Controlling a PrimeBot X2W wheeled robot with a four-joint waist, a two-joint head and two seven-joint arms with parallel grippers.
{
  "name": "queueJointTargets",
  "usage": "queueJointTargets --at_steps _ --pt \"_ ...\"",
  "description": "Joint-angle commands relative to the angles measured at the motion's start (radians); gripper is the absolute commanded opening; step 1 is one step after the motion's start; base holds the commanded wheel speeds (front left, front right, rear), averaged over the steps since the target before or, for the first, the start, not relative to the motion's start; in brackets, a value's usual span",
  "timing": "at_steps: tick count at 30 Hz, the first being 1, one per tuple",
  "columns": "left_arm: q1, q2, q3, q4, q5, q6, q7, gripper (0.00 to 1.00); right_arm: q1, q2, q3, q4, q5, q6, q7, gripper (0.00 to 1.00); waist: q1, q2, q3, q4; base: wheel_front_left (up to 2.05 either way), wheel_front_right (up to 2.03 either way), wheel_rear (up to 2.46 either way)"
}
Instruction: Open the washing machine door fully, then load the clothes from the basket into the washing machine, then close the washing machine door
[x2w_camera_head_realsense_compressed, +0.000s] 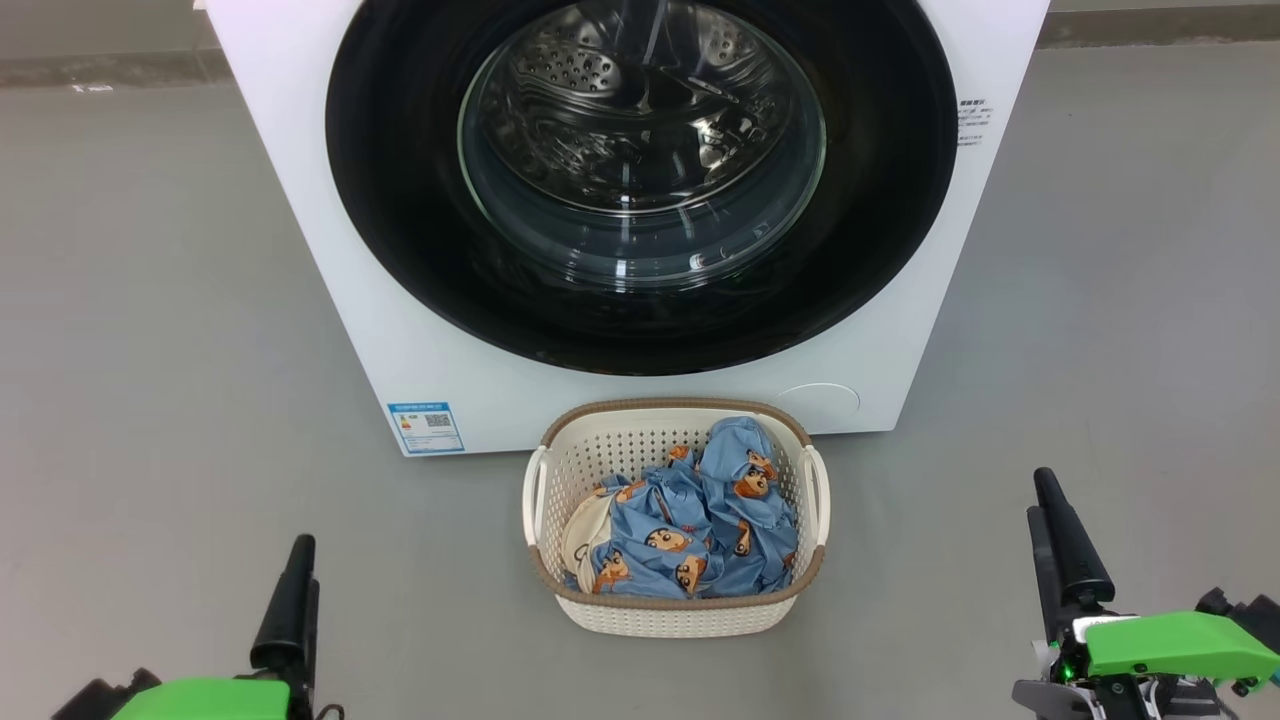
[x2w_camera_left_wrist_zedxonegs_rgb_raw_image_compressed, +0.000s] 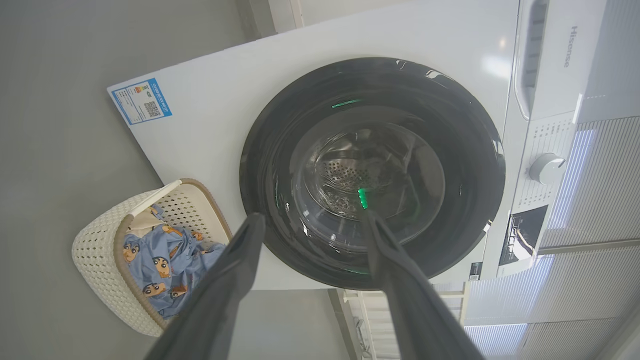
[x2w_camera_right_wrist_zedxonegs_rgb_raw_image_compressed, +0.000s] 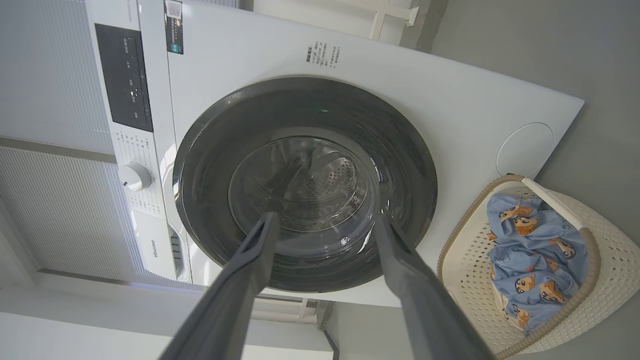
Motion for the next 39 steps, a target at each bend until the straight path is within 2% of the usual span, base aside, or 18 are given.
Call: queueJointTargets --at_steps 1,9,19,28,39 --pt "-0.048 0.021 0.007 -0.038 0.036 -0.002 -0.012 1.00 -0.050 -0.015 0.020 -0.036 -0.037 0.001 -0.012 1.00 -0.0001 0.0000 0.000 0.000 0.00 0.00 0.00" --pt "-0.053 0.025 -0.009 -0.053 0.144 -0.002 -0.036 1.00 -0.061 -0.030 0.051 -0.055 -0.142 0.001 -0.035 1.00 -0.0001 0.0000 0.003 0.000 0.00 0.00 0.00" --pt "-0.058 0.031 -0.024 -0.062 0.299 -0.002 -0.065 1.00 -0.070 -0.042 0.079 -0.058 -0.325 0.001 -0.064 1.00 -0.0001 0.0000 0.003 -0.002 0.00 0.00 0.00" --pt "-0.060 0.031 -0.020 -0.044 0.474 -0.001 -0.089 1.00 -0.081 -0.050 0.099 -0.034 -0.452 0.001 -0.088 1.00 -0.0001 0.0000 0.001 -0.001 0.00 0.00 0.00" --pt "-0.067 0.027 -0.017 -0.038 0.727 0.022 -0.124 1.00 -0.098 -0.063 0.114 0.026 -0.682 0.001 -0.123 1.00 -0.0001 0.0000 -0.005 0.004 0.00 0.00 0.00"
